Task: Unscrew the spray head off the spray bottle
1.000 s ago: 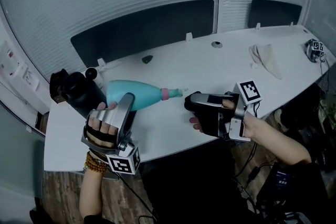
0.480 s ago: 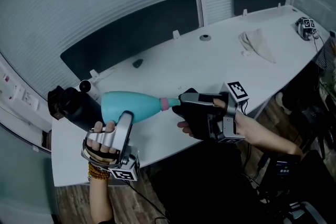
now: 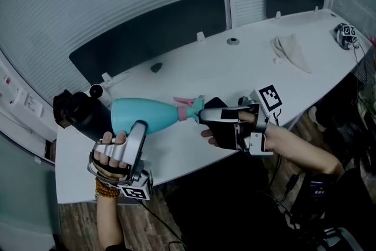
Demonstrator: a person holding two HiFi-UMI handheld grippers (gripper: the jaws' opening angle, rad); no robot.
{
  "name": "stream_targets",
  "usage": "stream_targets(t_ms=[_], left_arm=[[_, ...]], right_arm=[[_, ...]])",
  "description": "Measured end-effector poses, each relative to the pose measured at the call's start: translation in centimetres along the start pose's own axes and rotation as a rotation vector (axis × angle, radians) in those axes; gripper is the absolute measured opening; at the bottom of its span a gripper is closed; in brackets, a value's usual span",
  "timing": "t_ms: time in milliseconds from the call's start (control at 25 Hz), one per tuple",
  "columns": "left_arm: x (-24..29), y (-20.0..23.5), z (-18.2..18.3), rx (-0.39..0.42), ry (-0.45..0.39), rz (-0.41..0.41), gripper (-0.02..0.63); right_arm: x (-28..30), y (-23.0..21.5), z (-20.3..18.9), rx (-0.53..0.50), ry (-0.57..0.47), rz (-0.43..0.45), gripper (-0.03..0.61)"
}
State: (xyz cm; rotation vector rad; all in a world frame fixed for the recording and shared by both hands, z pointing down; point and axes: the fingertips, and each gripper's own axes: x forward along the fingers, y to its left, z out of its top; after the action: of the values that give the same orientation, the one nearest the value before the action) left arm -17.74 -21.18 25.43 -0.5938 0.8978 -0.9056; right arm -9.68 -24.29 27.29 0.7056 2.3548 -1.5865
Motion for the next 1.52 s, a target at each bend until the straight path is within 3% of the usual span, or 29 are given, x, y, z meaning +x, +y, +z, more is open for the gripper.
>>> stream_targets(t_ms=[160,240,400,560,720,840,1040,1160,1240,1400,1520], left_arm=[[0.1,0.0,-0.3,-0.077,0.004,-0.019,0.344],[0.1,-0.2,-0.4,-0.104,0.007,-0.03,0.344],[0.4,-0.7,-0.4,-0.134,0.007,-0.052,0.344],[0.2,-0.8,0.1,-0.092,-0.01,-0.043,0.344],[0.1,-0.9,0.5,-0.033,-0.011,-0.04,0.344],[0.2,-1.6,0.5,-0.063,-0.003,-0.07,0.344],[0.3,-3.9,0.5,-0.246,0.023,-0.192,0.344],[0.4,-4.9,0.3,-0.386,0.035,-0.253,0.344],[0.7,-5.5,0.1,-0.536,0.048,-0.303,0.344],[1.6,-6.4,-0.2,-0.933,0.069,-0.419,0.344],[2.0,-6.9,0.0,-1.143,0.07,-0.476,0.344]], right_arm=[[0.2,0.4,-0.6,-0.286,0.093,-0.088,0.057],[0.0,0.1,-0.7,-0.365,0.11,-0.128,0.057],[0.1,0.5,0.1,-0.372,0.078,-0.107,0.057],[-0.3,0.1,0.2,-0.353,0.109,-0.131,0.061],[-0.4,-0.8,0.2,-0.342,0.132,-0.178,0.069],[-0.6,-2.3,0.0,-0.405,0.166,-0.277,0.066],[-1.3,-3.8,0.7,-0.838,0.341,-0.518,0.055],[-1.1,-3.7,1.3,-1.018,0.477,-0.605,0.054],[-0.7,-3.3,2.2,-1.101,0.562,-0.647,0.054],[0.5,-2.1,4.6,-1.272,0.736,-0.722,0.054],[1.4,-1.3,5.7,-1.317,0.864,-0.756,0.054]])
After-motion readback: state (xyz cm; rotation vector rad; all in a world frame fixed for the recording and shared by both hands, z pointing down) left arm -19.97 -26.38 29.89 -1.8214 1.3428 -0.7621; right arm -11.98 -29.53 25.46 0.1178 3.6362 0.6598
